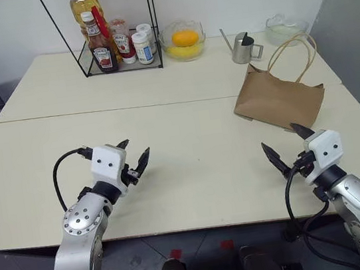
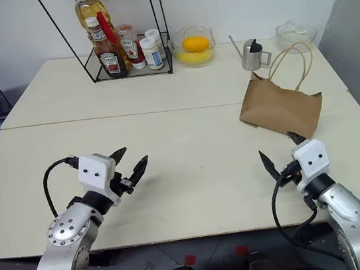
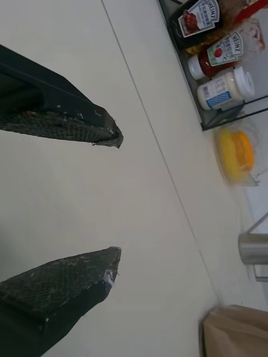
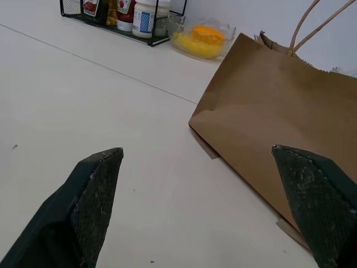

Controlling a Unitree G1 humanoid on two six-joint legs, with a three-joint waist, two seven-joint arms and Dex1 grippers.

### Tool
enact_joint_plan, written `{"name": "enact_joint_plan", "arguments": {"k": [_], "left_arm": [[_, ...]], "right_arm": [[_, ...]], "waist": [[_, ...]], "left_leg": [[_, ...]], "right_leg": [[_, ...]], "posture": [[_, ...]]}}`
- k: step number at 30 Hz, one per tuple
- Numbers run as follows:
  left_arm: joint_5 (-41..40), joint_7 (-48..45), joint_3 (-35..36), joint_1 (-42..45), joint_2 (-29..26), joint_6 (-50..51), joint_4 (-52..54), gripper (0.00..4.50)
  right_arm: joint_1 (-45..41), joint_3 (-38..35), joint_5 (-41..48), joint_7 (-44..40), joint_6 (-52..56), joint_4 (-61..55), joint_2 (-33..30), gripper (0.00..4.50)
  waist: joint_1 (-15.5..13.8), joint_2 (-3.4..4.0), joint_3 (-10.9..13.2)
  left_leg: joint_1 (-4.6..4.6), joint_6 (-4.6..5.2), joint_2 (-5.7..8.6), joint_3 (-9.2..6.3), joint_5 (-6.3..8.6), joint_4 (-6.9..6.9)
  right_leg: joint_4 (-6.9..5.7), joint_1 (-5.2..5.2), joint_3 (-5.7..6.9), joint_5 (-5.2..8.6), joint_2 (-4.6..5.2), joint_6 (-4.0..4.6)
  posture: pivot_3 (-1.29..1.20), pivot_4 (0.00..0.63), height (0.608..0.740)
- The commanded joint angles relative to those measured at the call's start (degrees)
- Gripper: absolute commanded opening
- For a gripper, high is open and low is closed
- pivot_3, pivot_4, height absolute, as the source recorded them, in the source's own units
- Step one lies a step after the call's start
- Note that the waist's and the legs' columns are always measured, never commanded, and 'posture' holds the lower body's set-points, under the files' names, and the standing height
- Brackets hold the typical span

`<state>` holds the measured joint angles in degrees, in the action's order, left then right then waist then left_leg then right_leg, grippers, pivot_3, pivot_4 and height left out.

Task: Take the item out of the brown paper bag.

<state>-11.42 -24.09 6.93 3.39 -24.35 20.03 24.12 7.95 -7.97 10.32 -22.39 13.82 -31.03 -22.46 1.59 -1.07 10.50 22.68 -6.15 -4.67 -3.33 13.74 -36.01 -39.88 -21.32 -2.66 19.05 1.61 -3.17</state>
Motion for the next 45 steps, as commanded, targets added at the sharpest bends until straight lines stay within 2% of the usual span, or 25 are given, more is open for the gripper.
{"name": "enact_joint_plan", "arguments": {"k": [1,15,24,29,35,39,45], "left_arm": [[-0.14,-0.76,-0.19,0.84,-0.44,-1.64,0.64,3.06],[-0.14,-2.25,-0.55,0.27,-1.14,-2.06,0.19,3.06],[-9.06,-9.63,2.93,0.01,-3.79,-1.06,0.57,3.06],[-14.83,-16.14,5.04,8.85,-9.81,2.38,-4.23,3.06],[-23.95,-22.35,3.37,20.91,-12.9,11.02,-6.02,3.06],[-28.94,-27.95,1.62,25.53,-15.26,16.45,-6.25,3.06],[-29.0,-33.44,-2.19,33.41,-15.74,16.91,-9.98,3.06]], "right_arm": [[0.38,-1.07,0.37,0.59,-0.94,-2.25,0.17,4.5],[1.1,-0.78,-0.02,1.2,-0.71,-2.74,0.08,4.5],[1.64,-0.48,-0.09,1.32,-0.77,-2.93,0.16,4.5],[2.03,-0.38,-0.05,1.48,-0.69,-3.31,0.29,4.5],[0.61,-2.0,0.36,3.06,2.74,-7.03,-0.18,4.5],[-2.57,-4.51,1.88,5.68,9.04,-11.18,-0.21,4.5],[-12.88,-13.34,8.59,9.51,26.54,-16.32,-3.67,4.5]], "waist": [[0.0,0.0,0.0],[0.0,0.0,0.0],[0.02,0.0,0.0],[-0.13,-0.01,0.01],[0.03,-0.01,0.01],[0.14,-0.01,0.02],[0.08,-0.01,0.03]], "left_leg": [[0.0,0.0,0.0,0.0,0.0,0.0],[0.0,0.0,0.0,0.0,0.0,0.0],[0.0,0.0,0.0,0.0,0.0,0.0],[0.01,0.0,-0.01,-0.03,0.0,0.0],[0.05,0.0,0.0,-0.02,0.0,0.01],[0.09,0.0,0.0,-0.02,0.0,0.0],[0.08,0.0,-0.01,-0.04,0.0,-0.03]], "right_leg": [[0.0,0.0,0.0,0.0,0.0,0.0],[0.0,0.0,0.0,0.0,0.0,0.0],[0.0,0.0,0.0,0.0,0.0,0.0],[-0.01,-0.01,0.04,0.0,-0.01,0.0],[0.04,-0.02,0.03,0.0,-0.01,0.0],[0.0,-0.08,0.03,0.0,-0.02,0.0],[-0.02,-0.06,0.03,0.0,-0.06,0.0]], "posture": [[0.0,0.15,0.74],[0.0,0.15,0.74],[0.0,0.15,0.74],[0.0,0.15,0.74],[0.0,0.15,0.74],[0.0,0.15,0.74],[0.0,0.15,0.74]]}}
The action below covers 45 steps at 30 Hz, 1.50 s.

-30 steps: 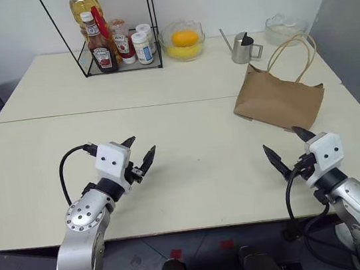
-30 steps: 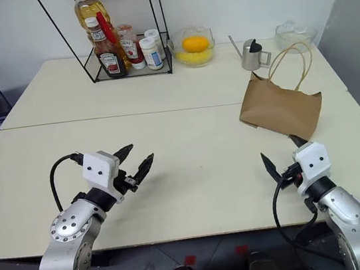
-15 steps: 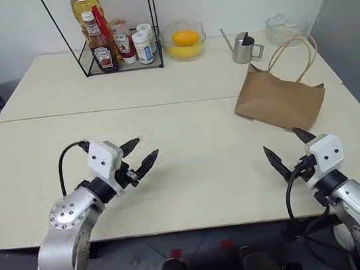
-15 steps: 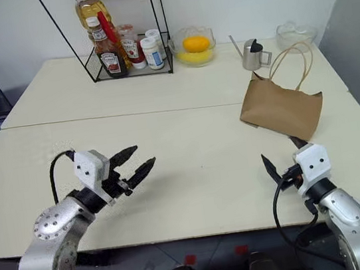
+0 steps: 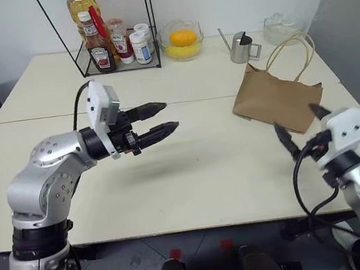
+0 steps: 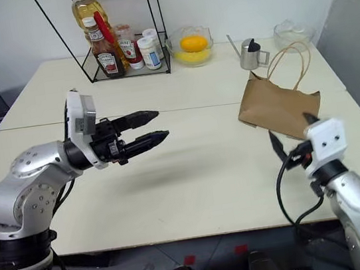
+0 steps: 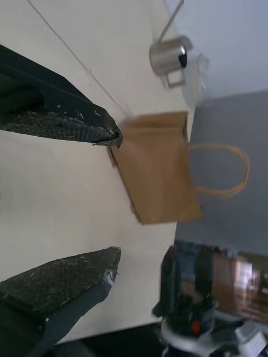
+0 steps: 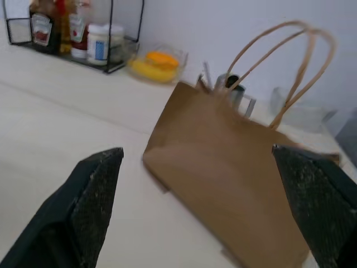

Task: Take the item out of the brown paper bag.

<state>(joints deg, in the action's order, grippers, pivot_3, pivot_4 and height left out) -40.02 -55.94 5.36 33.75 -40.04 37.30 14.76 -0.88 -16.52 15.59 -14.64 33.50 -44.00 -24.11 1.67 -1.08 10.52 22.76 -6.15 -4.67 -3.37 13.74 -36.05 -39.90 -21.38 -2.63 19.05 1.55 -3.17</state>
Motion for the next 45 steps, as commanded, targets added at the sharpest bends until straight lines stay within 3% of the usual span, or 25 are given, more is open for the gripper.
{"name": "enact_joint_plan", "arguments": {"k": [1,6,12,22,32,35,45], "left_arm": [[-0.11,-1.63,-1.08,4.13,0.42,-0.61,-1.34,3.06],[0.95,-1.65,-2.79,6.36,2.14,-1.22,-2.93,3.06],[1.54,-1.61,-4.33,7.31,3.81,-1.27,-2.93,3.06],[2.22,-1.41,-4.71,7.81,4.68,-1.27,-2.82,3.06],[2.74,-1.68,-4.57,8.03,4.39,-1.39,-2.87,3.06],[2.98,-1.66,-4.68,8.16,4.4,-1.48,-2.87,3.08],[3.9,-1.76,-4.6,8.15,4.09,-1.5,-3.15,3.08]], "right_arm": [[-6.65,-6.24,4.69,2.04,9.43,-3.11,-3.12,4.5],[-18.65,-8.87,7.82,1.89,20.24,3.32,-9.75,4.5],[-32.34,-6.68,9.68,-0.29,26.14,18.16,-14.59,4.5],[-46.64,-0.19,7.43,-5.94,21.17,40.96,-17.08,4.5],[-55.24,3.45,5.01,-11.12,16.44,56.13,-18.52,4.5],[-57.17,4.69,4.14,-12.62,14.46,59.64,-18.75,3.93],[-59.56,6.69,2.81,-16.26,13.67,62.12,-19.39,0.25]], "waist": [[0.0,0.0,0.0],[0.07,0.04,0.03],[0.09,0.06,0.06],[0.15,0.11,0.1],[0.14,0.16,0.14],[0.14,0.18,0.15],[0.14,0.18,0.16]], "left_leg": [[0.01,0.0,0.0,0.0,0.0,0.01],[0.02,0.01,0.0,0.02,0.0,0.02],[0.07,0.02,0.0,0.02,0.01,0.03],[0.15,0.03,0.01,0.04,0.01,0.03],[0.18,0.03,0.01,0.08,0.01,0.03],[0.19,0.03,0.0,0.09,0.01,0.04],[0.24,0.02,0.0,0.11,0.01,0.05]], "right_leg": [[0.02,0.0,0.0,0.0,0.0,0.0],[0.02,-0.04,-0.03,0.0,0.0,0.01],[0.03,-0.08,-0.05,0.0,-0.01,0.01],[0.07,-0.17,-0.06,0.0,0.0,0.01],[0.07,-0.23,-0.07,0.0,0.01,0.01],[0.06,-0.27,-0.08,0.0,0.0,0.01],[0.06,-0.32,-0.09,0.0,0.01,0.01]], "posture": [[0.0,0.15,0.74],[0.0,0.15,0.74],[0.0,0.15,0.74],[0.0,0.15,0.74],[0.0,0.15,0.74],[0.0,0.15,0.74],[0.0,0.15,0.74]]}}
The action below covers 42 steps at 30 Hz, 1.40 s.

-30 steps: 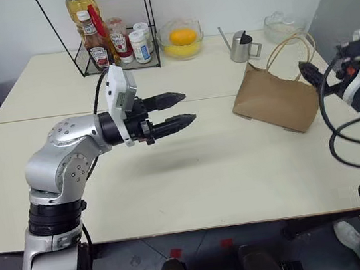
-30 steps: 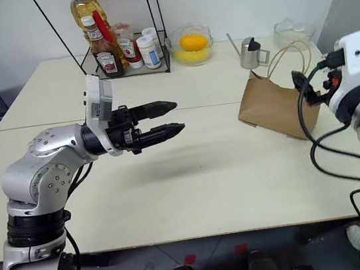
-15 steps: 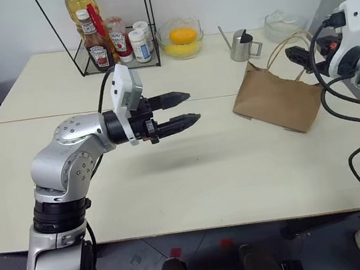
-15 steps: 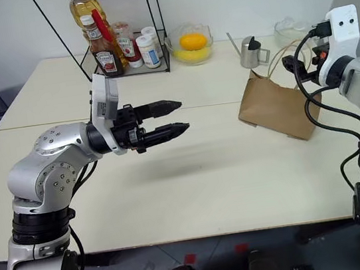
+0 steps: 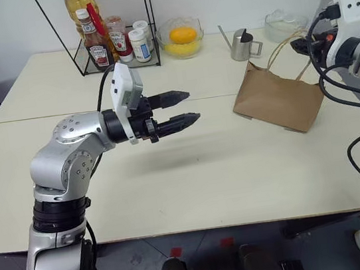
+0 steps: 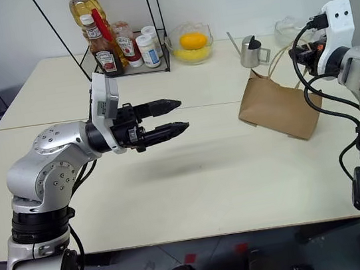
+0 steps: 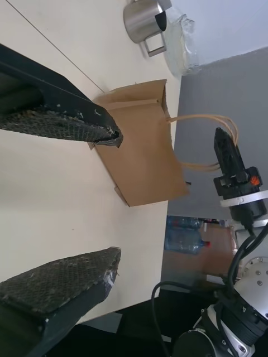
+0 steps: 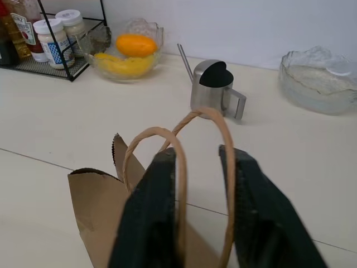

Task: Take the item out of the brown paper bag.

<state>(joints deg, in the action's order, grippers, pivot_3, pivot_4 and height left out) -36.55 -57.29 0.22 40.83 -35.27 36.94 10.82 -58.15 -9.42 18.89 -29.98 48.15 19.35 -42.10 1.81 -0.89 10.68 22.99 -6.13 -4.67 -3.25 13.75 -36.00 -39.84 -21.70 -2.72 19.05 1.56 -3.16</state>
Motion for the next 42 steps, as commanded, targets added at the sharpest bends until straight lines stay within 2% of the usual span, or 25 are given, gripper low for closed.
{"name": "enact_joint_plan", "arguments": {"k": [1,8,13,21,29,42], "left_arm": [[0.59,-0.51,0.6,1.09,-0.77,-1.24,0.58,3.08],[0.98,-0.78,1.98,-0.07,-2.21,-0.77,-0.29,3.08],[0.49,-1.79,4.69,-3.45,-6.49,0.66,-1.46,3.08],[1.01,-4.5,6.74,-9.13,-13.06,0.01,-2.27,3.08],[-1.18,-6.44,10.37,-14.03,-17.12,2.27,-1.04,3.08],[-1.92,-4.05,16.85,-19.82,-19.79,2.81,1.15,3.08]], "right_arm": [[-2.32,-0.38,-0.47,-1.06,-0.94,-1.34,-1.39,0.05],[-2.39,2.87,-2.82,-4.56,-5.3,-4.09,-2.83,0.05],[-2.87,6.82,-5.01,-9.78,-12.17,-7.48,-3.23,0.05],[-7.2,10.42,-7.87,-14.21,-21.54,-3.88,-0.7,0.05],[-12.99,13.16,-9.07,-17.85,-26.08,0.61,5.55,0.05],[-22.75,15.97,-11.5,-15.02,-31.4,10.78,22.6,0.05]], "waist": [[0.0,0.0,0.0],[0.01,0.02,0.01],[0.34,0.18,0.13],[0.36,0.29,0.26],[0.58,0.35,0.3],[1.24,0.39,0.33]], "left_leg": [[0.0,0.0,0.0,0.0,0.0,0.0],[0.01,0.0,0.0,0.0,0.0,0.0],[0.02,0.0,-0.01,0.04,0.0,0.06],[0.21,-0.01,-0.02,0.11,0.0,0.06],[0.4,-0.01,-0.03,0.11,-0.01,0.05],[0.44,-0.02,-0.05,0.09,-0.01,0.05]], "right_leg": [[0.0,0.0,0.0,0.0,0.0,0.0],[0.0,-0.02,0.0,0.0,0.0,0.0],[-0.02,-0.12,-0.04,0.0,-0.01,0.0],[-0.1,-0.39,-0.08,0.0,0.01,0.0],[-0.11,-0.59,-0.08,0.0,0.01,0.01],[-0.15,-0.63,-0.03,-0.01,0.01,0.01]], "posture": [[0.0,0.15,0.74],[0.0,0.15,0.74],[0.0,0.15,0.74],[0.0,0.15,0.74],[0.0,0.15,0.74],[0.0,0.15,0.74]]}}
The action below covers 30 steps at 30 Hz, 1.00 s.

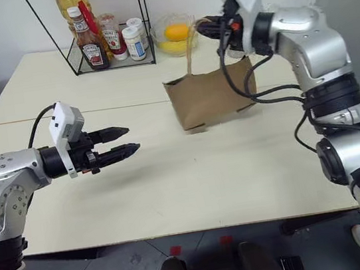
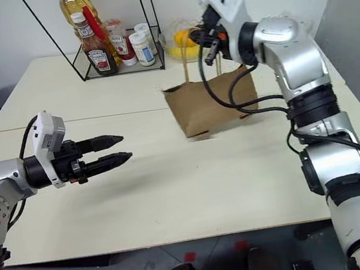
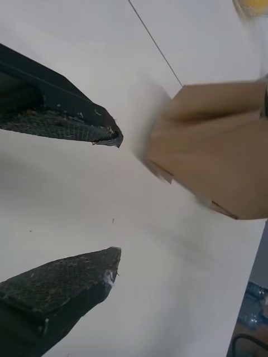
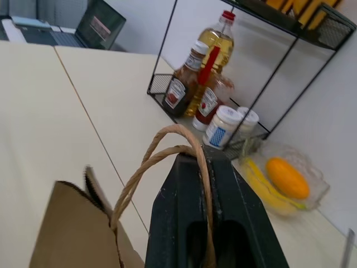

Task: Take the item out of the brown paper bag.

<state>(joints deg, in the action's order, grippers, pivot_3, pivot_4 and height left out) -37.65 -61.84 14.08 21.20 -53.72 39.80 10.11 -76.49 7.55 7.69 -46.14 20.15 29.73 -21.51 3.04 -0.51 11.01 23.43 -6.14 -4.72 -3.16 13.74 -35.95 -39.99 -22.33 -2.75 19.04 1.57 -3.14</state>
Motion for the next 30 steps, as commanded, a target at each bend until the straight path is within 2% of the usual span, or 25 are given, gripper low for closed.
{"name": "enact_joint_plan", "arguments": {"k": [1,9,15,30], "left_arm": [[-0.81,0.62,3.45,-0.52,-1.49,-0.13,1.93,3.08],[-1.15,1.14,6.3,-2.95,-2.44,-0.13,3.03,3.08],[-1.07,1.16,7.13,-3.51,-3.07,-0.43,2.68,3.08],[-0.63,1.5,5.4,-2.74,-2.19,-1.1,2.62,3.08]], "right_arm": [[-5.04,-0.7,-0.55,1.45,-4.06,1.67,3.38,0.05],[-7.82,-0.22,-3.06,4.43,-6.27,11.49,10.37,0.05],[-9.05,-0.87,-3.3,6.43,-5.52,14.36,13.75,0.05],[-11.05,-1.94,-3.68,9.5,-5.53,17.45,15.95,0.05]], "waist": [[0.06,0.0,0.0],[0.1,-0.01,0.0],[0.14,-0.01,0.01],[0.19,-0.01,0.0]], "left_leg": [[0.0,0.0,0.0,0.0,0.0,0.0],[0.0,0.0,-0.01,-0.02,0.0,-0.01],[0.0,0.0,-0.01,-0.02,0.0,0.0],[0.0,0.0,-0.01,-0.02,0.0,0.01]], "right_leg": [[0.0,0.0,0.0,0.0,0.0,0.0],[-0.02,0.0,0.02,0.0,0.0,0.0],[-0.03,0.0,0.01,0.0,-0.01,0.0],[-0.05,-0.01,0.02,0.0,-0.01,0.0]], "posture": [[0.0,0.15,0.74],[0.0,0.15,0.74],[0.0,0.15,0.74],[0.0,0.15,0.74]]}}
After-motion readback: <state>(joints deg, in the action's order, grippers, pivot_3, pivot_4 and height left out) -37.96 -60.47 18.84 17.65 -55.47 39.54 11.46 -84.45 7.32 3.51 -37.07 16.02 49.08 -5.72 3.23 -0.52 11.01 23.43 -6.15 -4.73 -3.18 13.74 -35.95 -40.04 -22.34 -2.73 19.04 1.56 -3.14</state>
